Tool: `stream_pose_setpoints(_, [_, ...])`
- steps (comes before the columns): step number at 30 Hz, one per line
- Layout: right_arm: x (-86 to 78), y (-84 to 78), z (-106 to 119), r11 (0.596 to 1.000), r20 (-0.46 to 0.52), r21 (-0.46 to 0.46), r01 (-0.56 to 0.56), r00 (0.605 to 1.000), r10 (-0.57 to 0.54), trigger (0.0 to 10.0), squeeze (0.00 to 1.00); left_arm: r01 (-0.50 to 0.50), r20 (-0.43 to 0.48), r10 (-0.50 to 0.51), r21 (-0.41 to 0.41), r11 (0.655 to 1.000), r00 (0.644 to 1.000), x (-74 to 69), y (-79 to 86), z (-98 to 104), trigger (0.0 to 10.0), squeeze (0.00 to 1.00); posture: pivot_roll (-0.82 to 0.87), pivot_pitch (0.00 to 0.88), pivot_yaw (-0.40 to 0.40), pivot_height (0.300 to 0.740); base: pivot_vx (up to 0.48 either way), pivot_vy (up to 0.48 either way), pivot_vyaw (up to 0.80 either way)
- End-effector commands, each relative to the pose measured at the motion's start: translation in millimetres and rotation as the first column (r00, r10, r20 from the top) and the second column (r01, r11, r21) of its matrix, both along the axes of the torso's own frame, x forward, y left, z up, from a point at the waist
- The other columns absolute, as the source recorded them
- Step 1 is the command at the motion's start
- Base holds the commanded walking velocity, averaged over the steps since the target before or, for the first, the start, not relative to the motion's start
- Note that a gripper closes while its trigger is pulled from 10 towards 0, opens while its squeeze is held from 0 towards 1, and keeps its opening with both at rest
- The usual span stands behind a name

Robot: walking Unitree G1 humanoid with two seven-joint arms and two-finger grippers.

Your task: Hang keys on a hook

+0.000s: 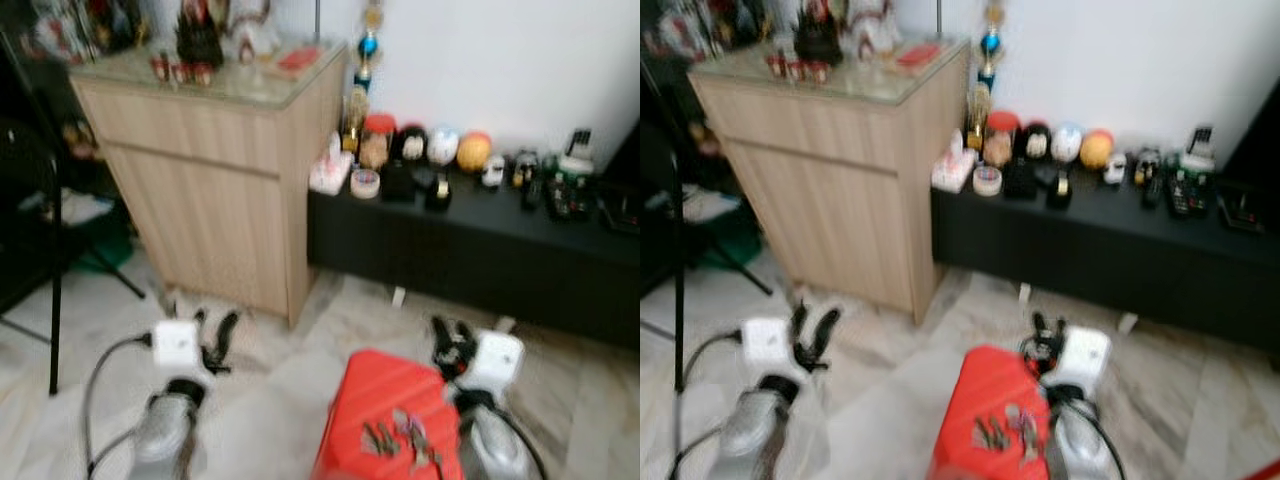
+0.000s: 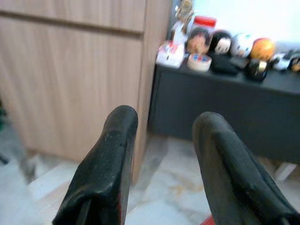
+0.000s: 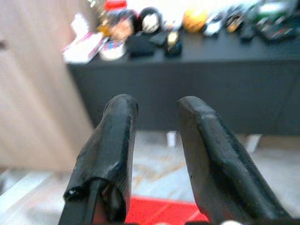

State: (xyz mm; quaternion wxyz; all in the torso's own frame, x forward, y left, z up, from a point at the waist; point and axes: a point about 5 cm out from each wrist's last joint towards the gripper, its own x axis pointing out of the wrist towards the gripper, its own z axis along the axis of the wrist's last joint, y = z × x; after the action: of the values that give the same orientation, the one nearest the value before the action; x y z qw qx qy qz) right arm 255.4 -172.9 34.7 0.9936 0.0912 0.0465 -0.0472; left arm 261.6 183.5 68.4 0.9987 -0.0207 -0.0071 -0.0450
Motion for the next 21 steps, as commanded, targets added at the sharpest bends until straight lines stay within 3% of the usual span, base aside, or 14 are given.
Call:
stream_pose_setpoints(1, [2.2,6.7,4,1.0,0.017,0.004,-0.008,1.0,0.008,10.0,0.0,-0.003,0.013,0.003,0.017,1.0,1.0,0.7,4.2,4,10.0,0.0,0.04,0.001,-0.068,0.74,0.0,0.0,0.0])
stream_pose_setpoints(5, [2.0,6.4,6,1.0,0.038,-0.013,-0.008,0.999,0.008,10.0,0.0,0.016,0.043,-0.019,0.052,0.998,0.999,-4.5,2.1,8,10.0,0.0,0.04,0.011,-0.072,0.74,0.0,0.0,0.0])
stream_pose_setpoints(10, [-0.6,7.0,11,0.999,0.064,-0.035,-0.011,0.998,0.014,10.0,0.0,-0.018,0.039,0.018,0.002,1.0,0.999,-13.6,5.7,7,10.0,0.0,0.04,0.01,-0.071,0.74,0.0,0.0,0.0])
stream_pose_setpoints(21, [-5.1,6.2,10,0.996,0.057,-0.078,-0.041,0.997,0.045,10.0,0.0,0.037,0.074,-0.04,0.032,0.999,0.996,-7.1,0.1,14,10.0,0.0,0.04,0.0,-0.074,0.74,0.0,0.0,0.0])
